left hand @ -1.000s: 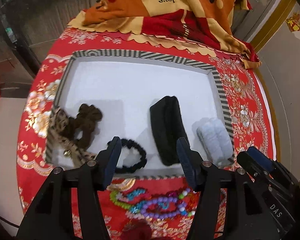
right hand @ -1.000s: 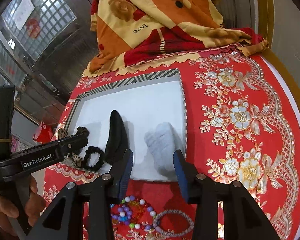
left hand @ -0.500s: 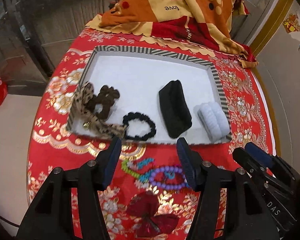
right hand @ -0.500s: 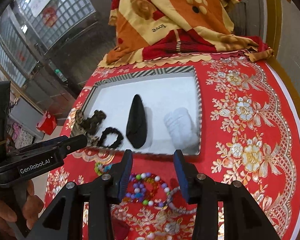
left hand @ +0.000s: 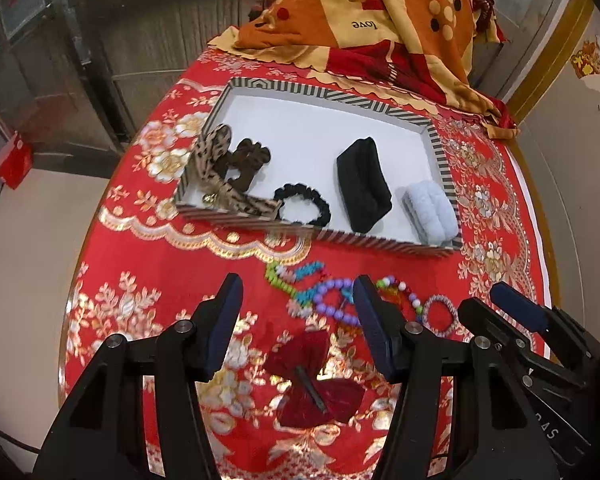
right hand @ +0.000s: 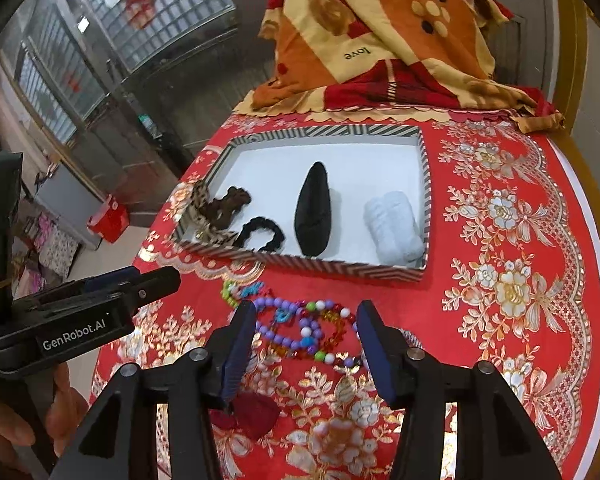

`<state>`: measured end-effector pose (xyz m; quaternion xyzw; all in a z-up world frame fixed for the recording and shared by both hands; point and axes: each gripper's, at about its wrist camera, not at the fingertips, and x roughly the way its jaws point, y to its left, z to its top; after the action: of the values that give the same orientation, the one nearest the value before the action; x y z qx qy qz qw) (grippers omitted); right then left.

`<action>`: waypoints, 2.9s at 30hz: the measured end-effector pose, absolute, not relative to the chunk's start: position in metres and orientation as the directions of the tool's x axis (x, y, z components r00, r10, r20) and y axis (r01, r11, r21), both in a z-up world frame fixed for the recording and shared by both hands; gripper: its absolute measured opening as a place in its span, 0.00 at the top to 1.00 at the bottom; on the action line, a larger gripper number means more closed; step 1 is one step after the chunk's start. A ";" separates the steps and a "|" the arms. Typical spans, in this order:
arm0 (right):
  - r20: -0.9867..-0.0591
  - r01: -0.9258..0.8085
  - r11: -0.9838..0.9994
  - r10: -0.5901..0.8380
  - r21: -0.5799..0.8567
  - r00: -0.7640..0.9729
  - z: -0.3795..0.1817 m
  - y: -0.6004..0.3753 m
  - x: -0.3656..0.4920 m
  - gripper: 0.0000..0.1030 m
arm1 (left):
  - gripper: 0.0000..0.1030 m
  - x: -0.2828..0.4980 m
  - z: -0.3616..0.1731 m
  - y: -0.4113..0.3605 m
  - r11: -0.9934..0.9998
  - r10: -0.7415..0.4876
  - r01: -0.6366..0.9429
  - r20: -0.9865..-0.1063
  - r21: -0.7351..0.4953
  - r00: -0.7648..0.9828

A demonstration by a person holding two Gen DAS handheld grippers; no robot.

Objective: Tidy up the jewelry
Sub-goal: 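Withdraw both tools and move the left tool over the red bow, then grasp the red bow with the left tool while the right tool grasps the grey beaded bangle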

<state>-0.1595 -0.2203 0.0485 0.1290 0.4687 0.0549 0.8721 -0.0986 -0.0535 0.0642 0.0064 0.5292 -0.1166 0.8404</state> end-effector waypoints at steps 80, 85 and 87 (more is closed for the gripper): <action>-0.907 -0.038 0.996 0.085 0.077 0.413 -0.056 -0.279 -0.149 0.93 | 0.80 -0.127 -0.052 -0.072 0.985 -0.137 0.129 -0.971 -0.113 0.198; -0.884 -0.038 0.994 0.110 0.104 0.455 -0.036 -0.279 -0.161 0.94 | 0.84 -0.123 -0.042 -0.061 0.978 -0.196 0.104 -0.963 -0.179 0.186; -0.871 -0.041 0.993 0.119 0.113 0.477 -0.024 -0.280 -0.164 0.94 | 0.84 -0.123 -0.034 -0.053 0.977 -0.207 0.100 -0.957 -0.190 0.203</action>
<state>-0.1642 -0.2797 -0.0242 0.0384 0.5092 0.0465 0.8585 -0.1225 -0.0528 -0.0335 -0.0428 0.6235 -0.0991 0.7743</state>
